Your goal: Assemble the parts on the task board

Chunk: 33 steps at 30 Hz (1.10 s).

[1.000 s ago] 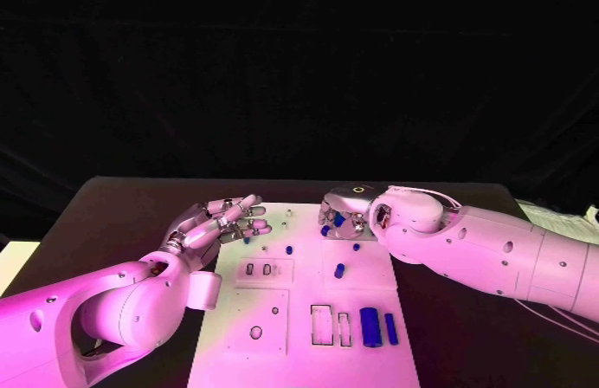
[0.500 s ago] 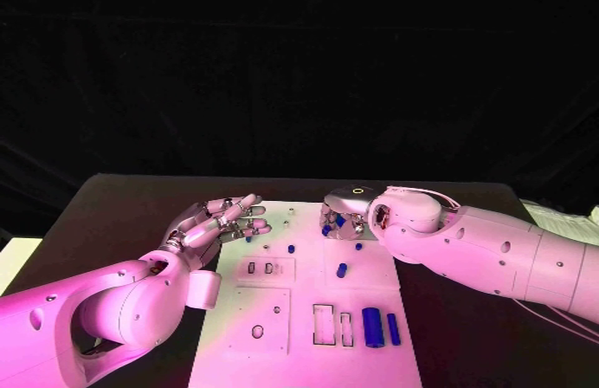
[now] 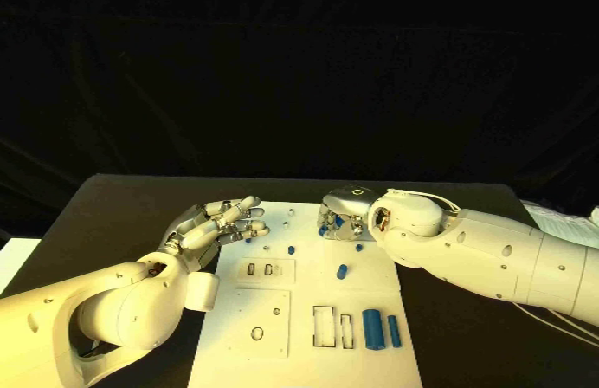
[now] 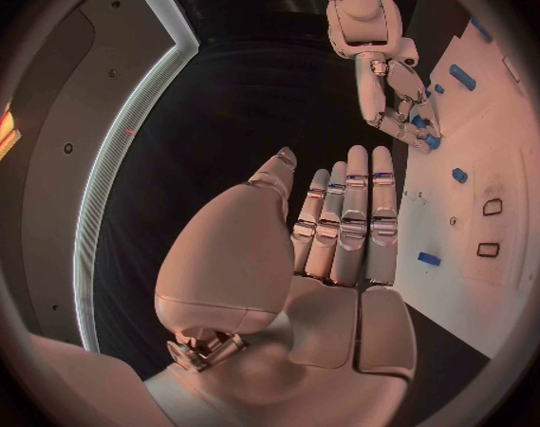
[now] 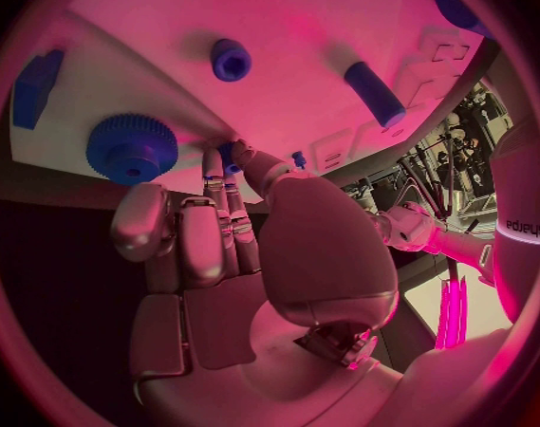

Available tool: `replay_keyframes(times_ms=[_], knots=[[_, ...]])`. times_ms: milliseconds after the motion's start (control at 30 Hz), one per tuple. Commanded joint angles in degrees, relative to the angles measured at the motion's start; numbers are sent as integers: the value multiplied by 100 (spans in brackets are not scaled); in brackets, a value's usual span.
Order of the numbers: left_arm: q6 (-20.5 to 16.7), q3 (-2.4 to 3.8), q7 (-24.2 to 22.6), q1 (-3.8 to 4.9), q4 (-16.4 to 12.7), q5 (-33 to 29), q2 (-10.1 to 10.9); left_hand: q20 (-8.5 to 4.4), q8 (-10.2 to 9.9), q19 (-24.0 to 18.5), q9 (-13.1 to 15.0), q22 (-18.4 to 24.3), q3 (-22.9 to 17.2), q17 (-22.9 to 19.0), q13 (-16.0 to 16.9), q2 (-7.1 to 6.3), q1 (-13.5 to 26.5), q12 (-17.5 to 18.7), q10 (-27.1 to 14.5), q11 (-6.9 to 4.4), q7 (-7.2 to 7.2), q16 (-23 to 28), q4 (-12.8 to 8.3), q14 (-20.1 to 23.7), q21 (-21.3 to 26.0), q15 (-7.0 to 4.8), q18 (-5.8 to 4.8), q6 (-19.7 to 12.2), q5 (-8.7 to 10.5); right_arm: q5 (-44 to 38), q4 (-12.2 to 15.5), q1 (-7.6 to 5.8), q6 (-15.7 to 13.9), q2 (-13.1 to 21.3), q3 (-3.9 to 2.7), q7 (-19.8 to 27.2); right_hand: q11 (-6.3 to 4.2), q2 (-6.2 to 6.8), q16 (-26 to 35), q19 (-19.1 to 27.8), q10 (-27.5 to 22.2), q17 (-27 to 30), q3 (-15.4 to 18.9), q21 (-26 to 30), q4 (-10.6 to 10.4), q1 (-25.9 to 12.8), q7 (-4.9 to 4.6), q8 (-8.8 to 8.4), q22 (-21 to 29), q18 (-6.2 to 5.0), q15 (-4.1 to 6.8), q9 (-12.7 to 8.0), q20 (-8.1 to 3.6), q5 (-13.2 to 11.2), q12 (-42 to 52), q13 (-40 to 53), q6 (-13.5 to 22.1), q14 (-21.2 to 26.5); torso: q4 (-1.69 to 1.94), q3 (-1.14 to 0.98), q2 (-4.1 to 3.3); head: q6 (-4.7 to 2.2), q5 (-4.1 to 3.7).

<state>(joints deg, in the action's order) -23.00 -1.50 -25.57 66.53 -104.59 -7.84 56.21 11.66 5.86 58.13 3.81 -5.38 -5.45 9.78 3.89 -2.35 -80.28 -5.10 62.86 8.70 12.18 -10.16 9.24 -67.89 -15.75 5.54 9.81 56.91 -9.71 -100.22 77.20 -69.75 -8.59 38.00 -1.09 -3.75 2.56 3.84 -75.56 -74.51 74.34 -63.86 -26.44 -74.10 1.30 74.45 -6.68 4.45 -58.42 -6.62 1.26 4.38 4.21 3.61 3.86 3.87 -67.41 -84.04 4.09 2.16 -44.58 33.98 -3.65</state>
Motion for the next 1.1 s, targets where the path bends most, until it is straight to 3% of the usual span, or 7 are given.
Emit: replay_keyframes(times_ms=[33, 433, 833, 1100], knots=[[94, 5, 0, 8, 7, -5, 1, 26, -37, 11, -9, 12, 13, 11, -9, -5, -20, 29, -22, 27, 32, 38, -33, -6, 23, 16, 71, -30, 19, -89, 26, -6, -443, -9, -13, -92, 4, -89, -35, -45, 39, -7, -13, -17, -54, 26, 66, 42, -11, 62, 49, 113, 12, -29, 7, -3, -123, -269, 8, 7, -15, -40, -7], [112, 5, 15, 12, 33, -5, -5, 27, -40, 12, -8, 13, 12, 12, -9, -2, -24, 33, -24, 28, 33, 41, -37, -6, 25, 17, 71, -31, 19, -116, -270, -69, -947, -345, -30, -223, 14, -68, -57, -54, 15, -21, -49, -47, -72, 44, 51, 14, -48, 67, 45, 123, 6, -43, -28, -16, -101, -263, 33, 13, -39, -68, 12], [127, 5, 27, 35, 17, -5, -4, 27, -40, 12, -8, 13, 12, 12, -9, -2, -24, 33, -24, 28, 33, 41, -37, -6, 25, 17, 71, -31, 19, -119, -738, -87, -1078, -805, -34, -238, 44, -24, -83, -47, -56, -38, -80, -66, -98, 45, 15, -30, -65, 71, 22, 129, 14, -46, -44, -26, -56, -258, 48, 23, -71, -99, 31], [133, 5, 31, 60, -1, -5, -2, 29, -48, 13, -7, 19, 9, 16, -8, 2, -33, 42, -28, 31, 36, 51, -49, -4, 30, 19, 71, -34, 18, -123, -880, -87, -1086, -964, -34, -211, 47, -19, -87, -48, -62, -42, -83, -70, -102, 44, 10, -34, -71, 72, 20, 130, 16, -46, -43, -26, -53, -257, 56, 20, -95, -106, 52]])
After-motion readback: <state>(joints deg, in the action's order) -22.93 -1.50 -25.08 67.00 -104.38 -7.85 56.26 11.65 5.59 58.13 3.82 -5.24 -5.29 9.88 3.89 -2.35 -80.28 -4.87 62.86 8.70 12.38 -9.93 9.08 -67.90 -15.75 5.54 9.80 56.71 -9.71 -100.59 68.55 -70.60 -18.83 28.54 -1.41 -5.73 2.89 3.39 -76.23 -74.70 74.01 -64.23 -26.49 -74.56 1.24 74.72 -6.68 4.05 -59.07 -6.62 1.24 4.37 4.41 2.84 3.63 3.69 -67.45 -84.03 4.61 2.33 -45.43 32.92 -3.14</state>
